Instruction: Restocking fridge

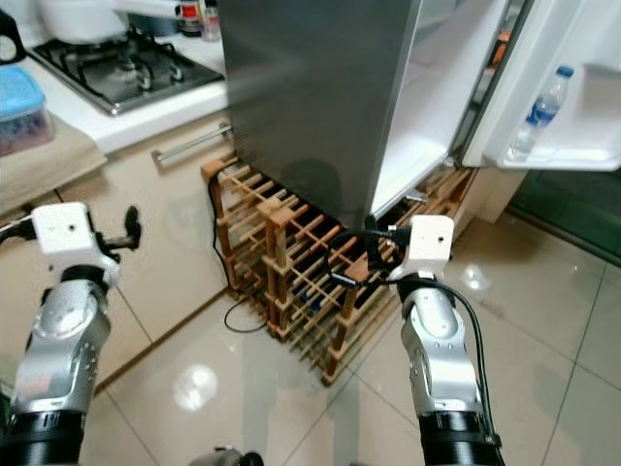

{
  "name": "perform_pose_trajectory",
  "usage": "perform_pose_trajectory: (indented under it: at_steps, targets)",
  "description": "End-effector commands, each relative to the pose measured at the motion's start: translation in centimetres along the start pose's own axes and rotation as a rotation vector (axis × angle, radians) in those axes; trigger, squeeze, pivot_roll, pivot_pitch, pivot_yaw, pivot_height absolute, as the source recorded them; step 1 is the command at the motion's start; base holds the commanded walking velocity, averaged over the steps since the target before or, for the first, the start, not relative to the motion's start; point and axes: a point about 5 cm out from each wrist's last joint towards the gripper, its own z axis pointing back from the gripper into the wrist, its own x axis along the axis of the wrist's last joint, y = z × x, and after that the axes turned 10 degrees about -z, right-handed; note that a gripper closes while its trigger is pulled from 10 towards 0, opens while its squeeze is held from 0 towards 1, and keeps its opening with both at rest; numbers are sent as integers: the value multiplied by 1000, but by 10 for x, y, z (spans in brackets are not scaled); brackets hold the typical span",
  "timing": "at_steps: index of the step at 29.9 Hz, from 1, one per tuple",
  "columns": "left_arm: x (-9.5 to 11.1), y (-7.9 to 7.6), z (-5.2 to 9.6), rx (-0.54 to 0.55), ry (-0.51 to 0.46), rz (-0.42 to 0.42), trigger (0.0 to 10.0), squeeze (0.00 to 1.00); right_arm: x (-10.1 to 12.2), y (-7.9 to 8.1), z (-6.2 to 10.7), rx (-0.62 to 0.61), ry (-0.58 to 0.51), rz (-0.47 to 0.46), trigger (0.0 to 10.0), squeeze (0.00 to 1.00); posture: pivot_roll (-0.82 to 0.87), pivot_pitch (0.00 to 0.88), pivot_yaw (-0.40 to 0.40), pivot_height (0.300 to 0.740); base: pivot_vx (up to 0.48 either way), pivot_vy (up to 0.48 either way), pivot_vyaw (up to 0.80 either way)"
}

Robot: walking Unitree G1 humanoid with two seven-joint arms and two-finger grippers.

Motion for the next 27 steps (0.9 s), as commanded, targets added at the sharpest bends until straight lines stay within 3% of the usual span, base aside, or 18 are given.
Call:
perform_pose_trajectory:
  at_steps: [1,4,14,16,19,21,25,27]
  targets:
    - [5,-9,2,-26,-21,-9,10000,0,3,3,-2,19,-9,5,10000,0,-69,4,6,740,0,-439,0]
    - [6,-11,2,-35,-23,-15,10000,0,3,3,-3,23,-9,5,10000,0,-69,4,6,740,0,-439,0]
    - [6,-12,-1,-20,-15,-71,10000,0,2,10,-7,55,-9,-3,10000,0,-47,0,8,740,0,0,0]
    - [8,-14,-2,-50,-40,-58,10000,0,2,10,-7,60,-11,-4,10000,0,-49,0,6,740,0,0,0]
    - [10,-29,1,-238,-96,23,10000,0,-3,14,2,83,1,4,10000,0,-50,0,-2,740,0,0,0]
    - [10,-31,3,-307,-105,50,10000,0,-11,18,11,106,28,7,10000,0,-52,0,-6,740,0,0,0]
    - [13,-26,-1,-296,-100,82,10000,0,-17,13,20,76,48,21,10000,0,-58,0,-2,740,0,0,0]
    - [13,-33,-4,-291,-97,91,10000,0,-11,-2,8,7,26,45,10000,0,-63,0,19,740,0,0,0]
